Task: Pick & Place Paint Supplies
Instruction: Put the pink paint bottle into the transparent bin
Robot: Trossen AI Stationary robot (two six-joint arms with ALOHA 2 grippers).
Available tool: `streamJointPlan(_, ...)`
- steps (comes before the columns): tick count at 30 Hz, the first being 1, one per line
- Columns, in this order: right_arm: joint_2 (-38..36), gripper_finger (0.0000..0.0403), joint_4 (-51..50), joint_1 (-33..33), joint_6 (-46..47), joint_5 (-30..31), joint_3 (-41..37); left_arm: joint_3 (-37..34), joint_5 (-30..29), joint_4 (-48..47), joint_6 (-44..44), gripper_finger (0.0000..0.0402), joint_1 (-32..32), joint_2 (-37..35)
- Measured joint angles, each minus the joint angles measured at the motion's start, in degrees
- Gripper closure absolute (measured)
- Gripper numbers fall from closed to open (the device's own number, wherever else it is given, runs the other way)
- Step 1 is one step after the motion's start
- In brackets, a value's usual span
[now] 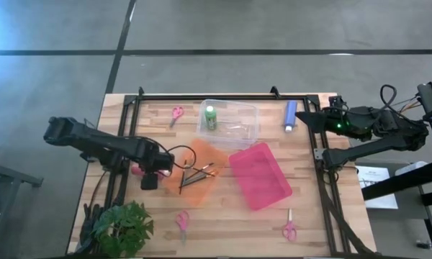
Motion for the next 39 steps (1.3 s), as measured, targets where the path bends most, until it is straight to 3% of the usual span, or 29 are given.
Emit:
streamJointPlan(12,-0.80,0.0206,0.01,0.00,0.04,-0.03,0.00,-1.38,-2.69,3.87,-1.40,0.0162,1.20,7.39)
streamJointPlan(18,-1.03,0.0206,-0.04,0.00,0.04,-0.05,-0.02,-1.56,-2.68,3.66,-5.91,0.0162,7.38,7.22)
streamJointPlan(27,-1.03,0.0206,-0.04,0.00,0.06,-0.05,0.00,-1.77,-2.11,6.29,-5.91,0.0162,17.28,7.02)
streamJointPlan(39,-1.01,0.0206,0.02,0.00,0.09,-0.05,0.00,-4.20,-2.11,12.35,-7.04,0.0162,19.94,6.92)
